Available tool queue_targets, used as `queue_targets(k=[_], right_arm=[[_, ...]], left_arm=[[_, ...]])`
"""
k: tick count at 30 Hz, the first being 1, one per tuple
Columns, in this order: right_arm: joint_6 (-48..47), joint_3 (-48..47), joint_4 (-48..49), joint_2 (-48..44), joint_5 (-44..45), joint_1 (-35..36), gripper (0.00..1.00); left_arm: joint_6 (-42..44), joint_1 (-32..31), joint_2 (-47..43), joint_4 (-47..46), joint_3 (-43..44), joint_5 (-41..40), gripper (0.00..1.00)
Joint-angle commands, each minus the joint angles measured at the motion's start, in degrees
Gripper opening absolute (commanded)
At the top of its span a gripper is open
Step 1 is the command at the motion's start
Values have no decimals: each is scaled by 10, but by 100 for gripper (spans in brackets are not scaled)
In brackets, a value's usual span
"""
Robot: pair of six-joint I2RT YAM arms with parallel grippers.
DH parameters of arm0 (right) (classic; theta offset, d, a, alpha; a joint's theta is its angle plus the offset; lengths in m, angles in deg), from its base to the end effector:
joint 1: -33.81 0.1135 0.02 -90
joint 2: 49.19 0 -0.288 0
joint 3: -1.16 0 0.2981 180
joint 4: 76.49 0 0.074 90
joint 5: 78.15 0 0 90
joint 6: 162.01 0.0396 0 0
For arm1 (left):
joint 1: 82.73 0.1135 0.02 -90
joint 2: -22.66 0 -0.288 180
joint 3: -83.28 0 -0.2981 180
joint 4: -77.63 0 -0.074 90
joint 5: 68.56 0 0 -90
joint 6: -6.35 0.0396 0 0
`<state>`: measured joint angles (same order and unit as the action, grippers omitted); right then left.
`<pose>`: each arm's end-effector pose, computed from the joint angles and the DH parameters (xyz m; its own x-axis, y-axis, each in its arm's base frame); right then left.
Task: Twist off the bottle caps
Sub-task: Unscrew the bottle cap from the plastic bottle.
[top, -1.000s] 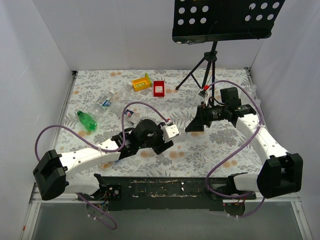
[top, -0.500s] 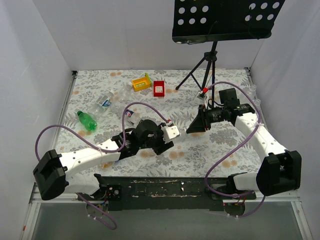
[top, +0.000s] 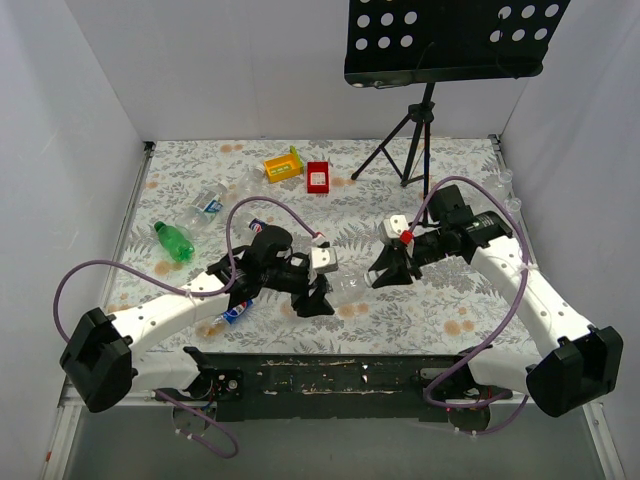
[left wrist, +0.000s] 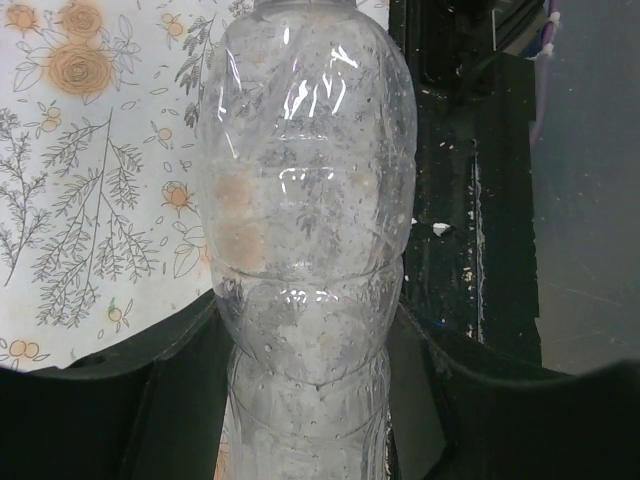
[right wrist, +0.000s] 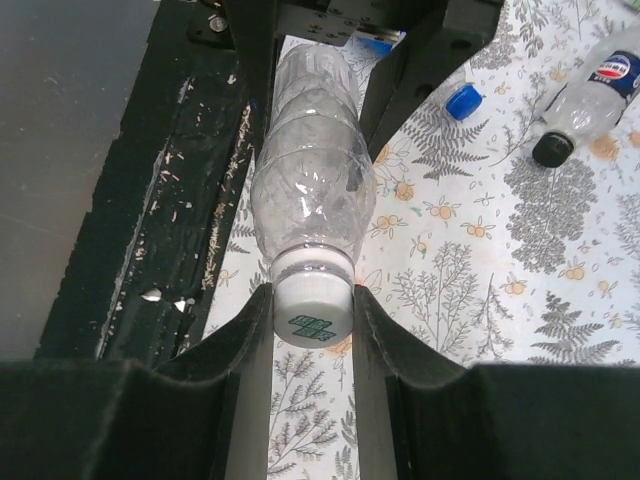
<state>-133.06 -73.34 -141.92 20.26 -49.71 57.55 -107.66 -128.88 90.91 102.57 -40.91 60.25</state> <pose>0.2256 0.1372 0.3287 0.1307 -0.3978 -0.9081 -0.9817 -0.1799 -0.0625 0.1814 -0.2247 0.2531 -0.7532 0.3264 -0.5711 0.6574 0.3432 -0.6709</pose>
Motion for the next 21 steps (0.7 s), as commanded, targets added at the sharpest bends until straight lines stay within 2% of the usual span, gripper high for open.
queue_targets(k=[1,10,14,17,19,21], right_arm=[[-63,-11,-12,-7,27,6,3],[-3,11,16,-17,17,2,11],[24,22,32,-19,7,-7,20],[45,22,42,-18,-4,-14,36],[75,20,57,-19,-2,-19,57],[103,15,71,-19,-2,-28,73]], left_arm=[[-1,7,3,-15,10,73,14],[6,7,2,-16,11,-29,14],[10,5,-11,-16,4,-68,14],[13,0,-16,-15,2,-88,14],[16,-5,-15,-14,2,-98,14],[19,-11,-14,-11,2,-109,14]])
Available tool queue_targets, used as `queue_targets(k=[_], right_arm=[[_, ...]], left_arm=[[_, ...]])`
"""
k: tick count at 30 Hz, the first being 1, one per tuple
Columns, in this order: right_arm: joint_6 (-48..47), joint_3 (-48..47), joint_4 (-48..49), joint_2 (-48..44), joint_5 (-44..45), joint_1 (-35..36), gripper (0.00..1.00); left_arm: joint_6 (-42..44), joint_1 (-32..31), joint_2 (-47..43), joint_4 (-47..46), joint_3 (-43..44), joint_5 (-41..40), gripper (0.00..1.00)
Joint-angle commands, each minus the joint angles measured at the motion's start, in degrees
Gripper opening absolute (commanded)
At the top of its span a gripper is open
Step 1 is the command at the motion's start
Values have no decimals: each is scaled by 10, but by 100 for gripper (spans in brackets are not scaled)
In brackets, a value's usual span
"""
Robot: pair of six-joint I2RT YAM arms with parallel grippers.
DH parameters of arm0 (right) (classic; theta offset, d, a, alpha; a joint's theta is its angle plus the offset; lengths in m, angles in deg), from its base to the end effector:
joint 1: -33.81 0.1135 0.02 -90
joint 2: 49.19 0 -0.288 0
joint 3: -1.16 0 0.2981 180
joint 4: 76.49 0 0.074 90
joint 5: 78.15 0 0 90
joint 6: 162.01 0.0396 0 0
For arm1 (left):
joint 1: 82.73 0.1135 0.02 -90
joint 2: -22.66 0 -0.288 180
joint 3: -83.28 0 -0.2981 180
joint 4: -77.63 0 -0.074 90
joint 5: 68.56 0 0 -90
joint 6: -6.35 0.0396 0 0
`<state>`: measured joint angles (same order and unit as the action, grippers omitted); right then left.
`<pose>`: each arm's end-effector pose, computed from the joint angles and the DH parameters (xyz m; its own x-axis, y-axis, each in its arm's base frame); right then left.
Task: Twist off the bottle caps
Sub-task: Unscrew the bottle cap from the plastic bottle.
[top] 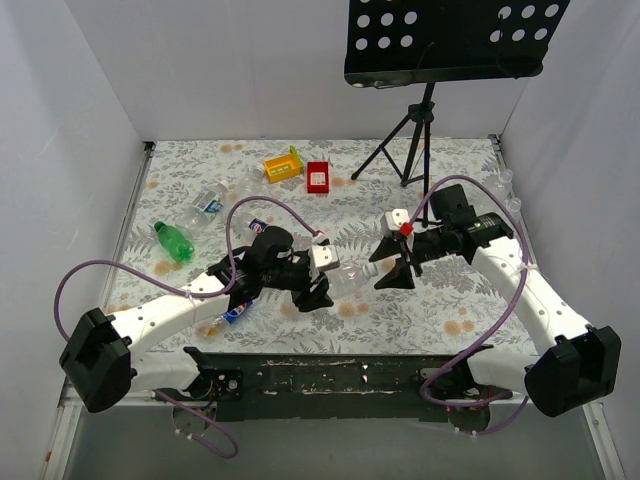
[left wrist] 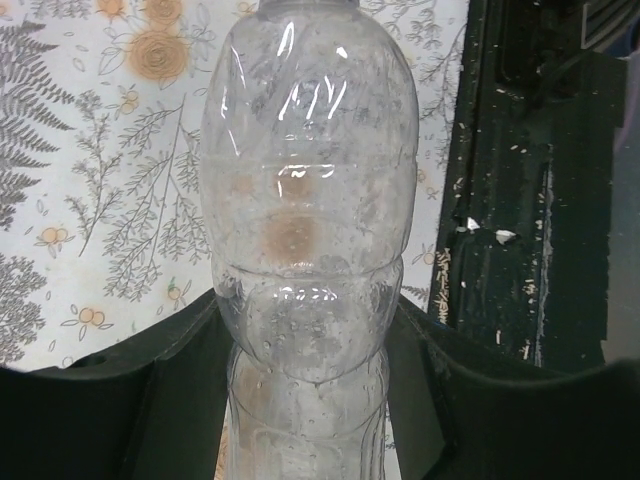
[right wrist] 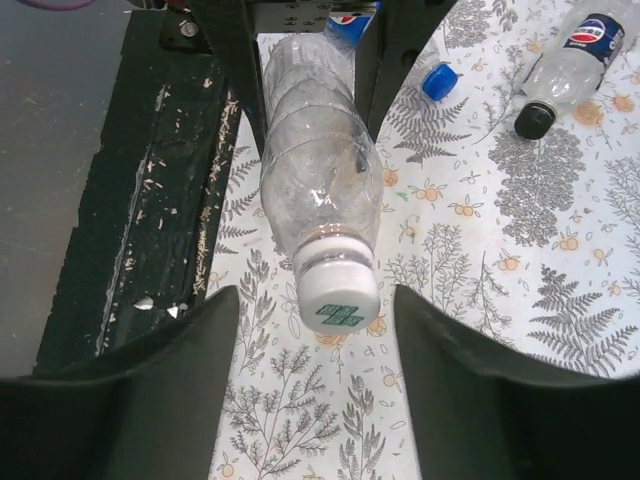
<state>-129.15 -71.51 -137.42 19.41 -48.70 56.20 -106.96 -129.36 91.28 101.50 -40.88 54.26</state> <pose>0.2304 0.1322 0.3245 0.1070 -0.4026 -0.9091 -0.9908 -0.1196 -0.0636 0.1848 -0.2269 0.2517 -0.7364 0.2952 -0.6088 0.6731 0.4114 -0.6146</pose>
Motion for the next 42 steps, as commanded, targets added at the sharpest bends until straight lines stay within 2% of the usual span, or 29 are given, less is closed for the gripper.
queue_targets(k=[1,3,9,16,19,21,27,42], right_arm=[[71,-8,27,-12,-18,-21,77],[78,-13,25,-14,-27,-36,84],[78,20,25,-63,-49,-102,94],[126,57,63,-114,-35,-143,98],[240,55,112,-112,8,-147,98],[280,47,119,-96,12,-147,98],[286,23,61,-31,-38,-147,95],[369,75,122,-31,-69,-147,95]], left_arm=[[13,-9,-16,1,2,-55,14],[15,-15,-16,2,2,-67,14],[14,-28,-35,1,0,-111,14],[6,-30,-58,-26,-12,-144,14],[2,-36,-60,-35,-12,-162,14],[0,-48,-56,-37,-8,-182,14],[3,-88,-39,-45,-5,-250,13],[-16,-131,-22,-93,-19,-339,13]])
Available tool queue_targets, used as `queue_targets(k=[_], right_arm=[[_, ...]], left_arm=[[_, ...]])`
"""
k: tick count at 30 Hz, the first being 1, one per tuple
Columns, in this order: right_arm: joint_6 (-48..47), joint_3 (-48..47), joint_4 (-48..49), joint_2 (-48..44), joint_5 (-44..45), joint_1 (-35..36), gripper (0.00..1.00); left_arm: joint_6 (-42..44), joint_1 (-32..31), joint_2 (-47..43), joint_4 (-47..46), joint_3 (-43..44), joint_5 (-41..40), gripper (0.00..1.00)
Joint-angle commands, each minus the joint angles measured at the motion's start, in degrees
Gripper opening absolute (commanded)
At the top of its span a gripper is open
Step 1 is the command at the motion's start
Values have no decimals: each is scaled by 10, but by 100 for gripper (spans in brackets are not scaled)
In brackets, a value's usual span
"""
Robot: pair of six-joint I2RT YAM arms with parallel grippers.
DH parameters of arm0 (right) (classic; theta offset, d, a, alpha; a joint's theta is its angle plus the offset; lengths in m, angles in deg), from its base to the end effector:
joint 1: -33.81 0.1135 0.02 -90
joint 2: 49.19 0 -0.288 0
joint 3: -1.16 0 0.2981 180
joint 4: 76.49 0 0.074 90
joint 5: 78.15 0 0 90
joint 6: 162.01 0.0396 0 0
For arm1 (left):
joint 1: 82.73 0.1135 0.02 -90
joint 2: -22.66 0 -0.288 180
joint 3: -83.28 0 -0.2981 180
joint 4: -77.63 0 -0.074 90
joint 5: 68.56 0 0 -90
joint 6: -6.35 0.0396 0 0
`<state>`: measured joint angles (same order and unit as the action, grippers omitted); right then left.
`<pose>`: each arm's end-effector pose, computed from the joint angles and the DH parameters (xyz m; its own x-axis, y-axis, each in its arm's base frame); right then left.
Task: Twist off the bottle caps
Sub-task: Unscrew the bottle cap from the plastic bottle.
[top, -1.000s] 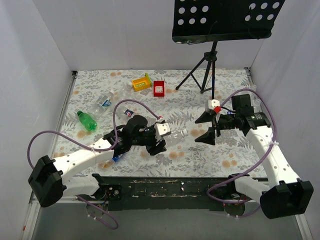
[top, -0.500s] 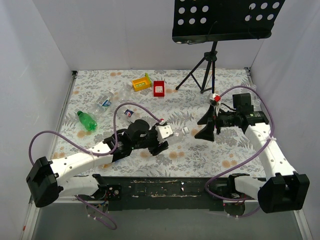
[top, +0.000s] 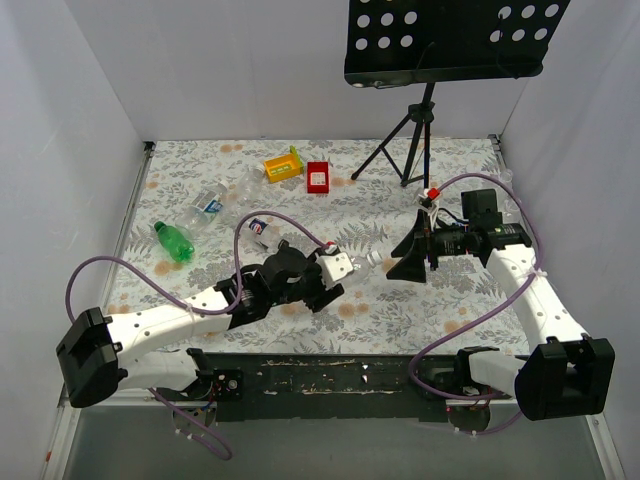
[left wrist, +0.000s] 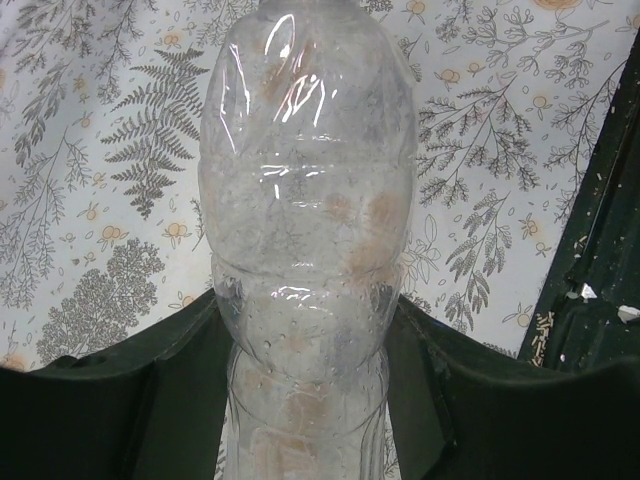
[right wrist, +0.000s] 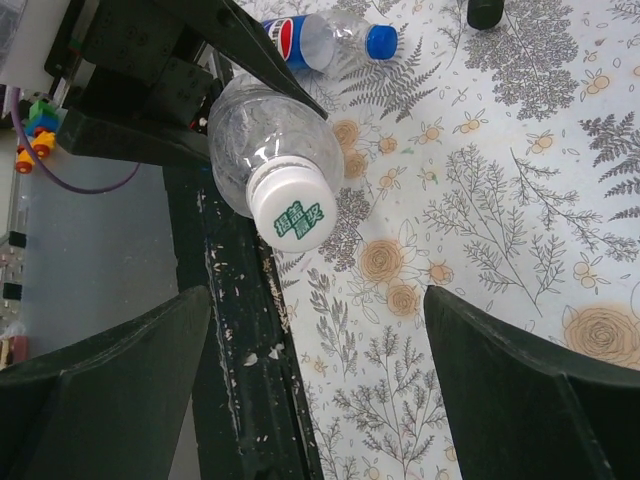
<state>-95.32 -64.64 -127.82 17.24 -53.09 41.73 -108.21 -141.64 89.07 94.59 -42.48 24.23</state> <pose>0.2514 0.0712 0.3027 -0.4745 -0.2352 -0.8482 -0.8700 0.2717 0.4114 0.1509 -0.2539 0.2593 -0.5933 0.1799 -0.7846 0.6934 0.6093 -0.3846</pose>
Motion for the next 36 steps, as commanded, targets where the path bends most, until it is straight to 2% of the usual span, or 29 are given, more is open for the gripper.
queue_targets(k=[1,11,22,28,36], right_arm=[[34,7,29,-9,-27,-1,95],[84,15,50,-3,-26,-2,95],[199,-1,62,18,43,-2,95],[229,1,74,28,17,1,95],[269,-7,92,36,23,18,93]], left_arm=[[-3,-10,1,-25,-3,-41,13],[-1,-21,0,-34,-8,-68,13],[6,-33,7,-50,-18,-92,13],[18,-35,22,-75,-12,-100,13],[23,-38,28,-75,-2,-100,13]])
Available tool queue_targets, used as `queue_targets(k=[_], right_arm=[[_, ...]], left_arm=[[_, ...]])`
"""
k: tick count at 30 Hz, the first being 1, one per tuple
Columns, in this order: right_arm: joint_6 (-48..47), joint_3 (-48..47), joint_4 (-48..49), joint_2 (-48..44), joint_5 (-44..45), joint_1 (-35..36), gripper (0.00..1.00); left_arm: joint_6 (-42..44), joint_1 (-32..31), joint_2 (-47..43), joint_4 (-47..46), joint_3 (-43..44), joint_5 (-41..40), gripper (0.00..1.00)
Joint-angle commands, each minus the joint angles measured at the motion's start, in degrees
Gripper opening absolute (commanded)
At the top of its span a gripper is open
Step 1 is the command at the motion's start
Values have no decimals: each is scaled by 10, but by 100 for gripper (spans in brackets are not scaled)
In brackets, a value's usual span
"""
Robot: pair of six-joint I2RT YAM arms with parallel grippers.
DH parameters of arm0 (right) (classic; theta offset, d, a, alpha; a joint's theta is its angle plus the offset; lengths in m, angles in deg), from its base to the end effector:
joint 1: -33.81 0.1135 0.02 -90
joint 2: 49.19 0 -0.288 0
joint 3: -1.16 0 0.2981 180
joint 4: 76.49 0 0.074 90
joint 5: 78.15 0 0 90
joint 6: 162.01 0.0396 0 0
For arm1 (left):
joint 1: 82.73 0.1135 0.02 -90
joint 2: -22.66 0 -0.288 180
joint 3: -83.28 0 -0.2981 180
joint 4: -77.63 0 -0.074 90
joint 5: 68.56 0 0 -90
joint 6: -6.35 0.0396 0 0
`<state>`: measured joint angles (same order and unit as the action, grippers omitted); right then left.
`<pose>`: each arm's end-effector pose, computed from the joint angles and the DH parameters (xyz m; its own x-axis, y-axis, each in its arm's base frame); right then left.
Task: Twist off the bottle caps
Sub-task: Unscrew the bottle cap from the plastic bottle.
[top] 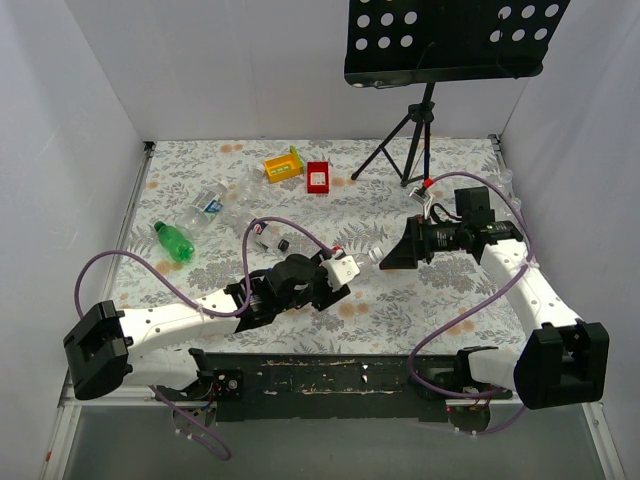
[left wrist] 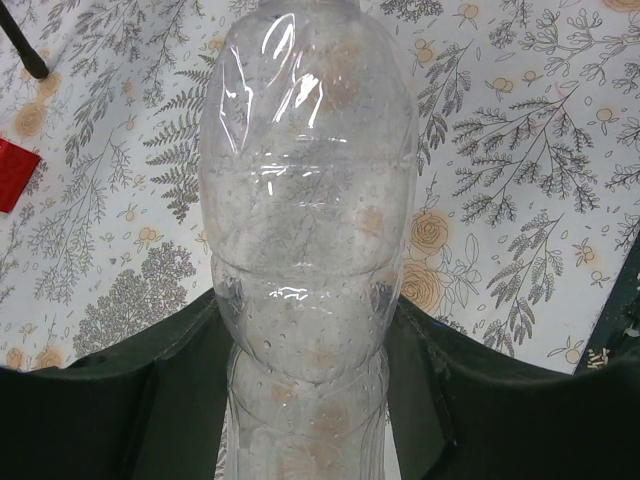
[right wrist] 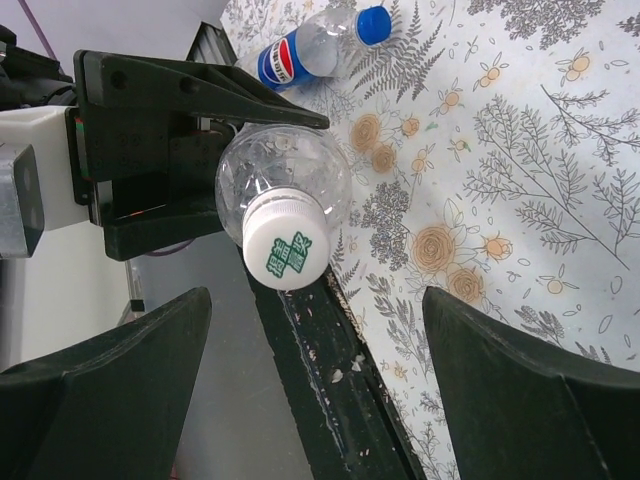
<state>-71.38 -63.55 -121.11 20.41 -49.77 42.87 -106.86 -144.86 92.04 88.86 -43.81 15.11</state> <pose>0.2680 0.0780 0.2874 -0.7580 -0.1156 -0.6419 -0.6307 0.3807 0.6762 0.1463 -0.2674 0.2458 -0.5280 0.1606 -0.8339 0.6799 0.6683 -0.3018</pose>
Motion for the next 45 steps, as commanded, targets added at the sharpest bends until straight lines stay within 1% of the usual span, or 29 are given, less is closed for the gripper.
queue_targets(k=[1,7,11,13,16,17,18,23,26,28,30,33,35,36,37,40,43,45], right_arm=[[33,-23,26,9,-10,7,93],[46,-56,23,37,-21,10,88],[46,-64,23,49,-22,17,80],[46,-65,27,52,-22,21,72],[47,-65,30,53,-21,24,63],[47,-65,32,53,-19,24,61],[46,-65,32,53,-21,24,57],[30,-60,30,50,-24,26,32],[11,-55,27,42,-24,29,23],[-4,-53,20,39,-24,29,20],[-40,-54,11,34,-30,31,15],[-97,-58,-15,33,-44,32,11],[-162,-65,-49,32,-63,33,9],[-196,-68,-66,33,-69,34,8],[-259,-74,-91,33,-77,35,8],[-374,-86,-162,36,-78,41,7],[-456,-87,-207,31,-67,54,7],[-497,-80,-220,22,-59,65,7]], left_arm=[[10,-6,-1,-18,12,-8,13],[13,-8,2,-17,12,-4,13],[13,-9,5,-16,11,-4,13],[14,-9,7,-18,12,-3,13],[16,-9,8,-17,12,-2,13],[16,-10,8,-17,13,-2,13],[16,-9,8,-17,12,-2,13],[16,-10,8,-16,11,-1,13],[16,-9,4,-16,11,2,13],[14,-9,0,-16,9,5,13],[12,-9,-7,-18,5,13,13],[8,-9,-21,-16,0,41,13],[3,-8,-32,-10,-3,63,14],[0,-6,-39,-9,-6,95,14],[-4,-4,-46,-7,-6,116,14],[-15,10,-66,0,-8,170,14],[-25,35,-79,32,-5,233,14],[-28,56,-81,44,-2,277,14]])
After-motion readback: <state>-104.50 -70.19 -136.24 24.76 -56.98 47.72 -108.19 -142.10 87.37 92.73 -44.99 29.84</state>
